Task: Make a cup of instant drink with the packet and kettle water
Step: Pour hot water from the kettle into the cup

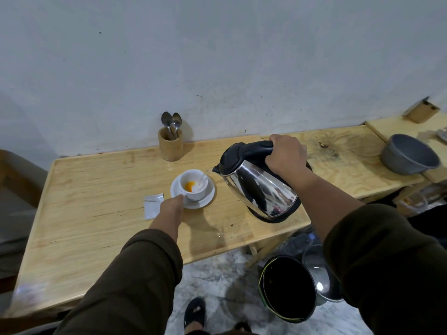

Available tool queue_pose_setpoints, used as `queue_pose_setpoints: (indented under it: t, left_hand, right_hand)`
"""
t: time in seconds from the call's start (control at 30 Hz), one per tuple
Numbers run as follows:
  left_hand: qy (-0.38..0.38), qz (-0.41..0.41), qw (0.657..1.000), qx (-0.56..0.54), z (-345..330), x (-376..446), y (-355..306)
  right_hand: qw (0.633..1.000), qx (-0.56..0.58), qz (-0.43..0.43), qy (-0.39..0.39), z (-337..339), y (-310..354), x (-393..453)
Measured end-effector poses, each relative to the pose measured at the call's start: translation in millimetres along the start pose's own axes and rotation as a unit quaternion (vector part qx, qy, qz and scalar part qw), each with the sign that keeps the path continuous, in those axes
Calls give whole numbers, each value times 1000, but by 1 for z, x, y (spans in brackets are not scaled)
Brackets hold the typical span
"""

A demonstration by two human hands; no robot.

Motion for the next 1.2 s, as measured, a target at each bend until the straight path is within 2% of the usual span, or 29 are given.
queue_pose_setpoints:
  t: [1.2]
  left_hand:
    - [2, -1, 1000, -21, 1, -15, -4]
  right_hand:
    - [998, -58, 25, -15, 1, 9, 4]
Point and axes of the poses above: each hand's wrist, its own x-axis towards the middle knuckle, its own z-axis out of the back of the hand, y = z × x, the point moved 3 cm from there along x, towards the middle knuckle, and after that the axes turned 7 degrees about z, right-handed, at the moved point
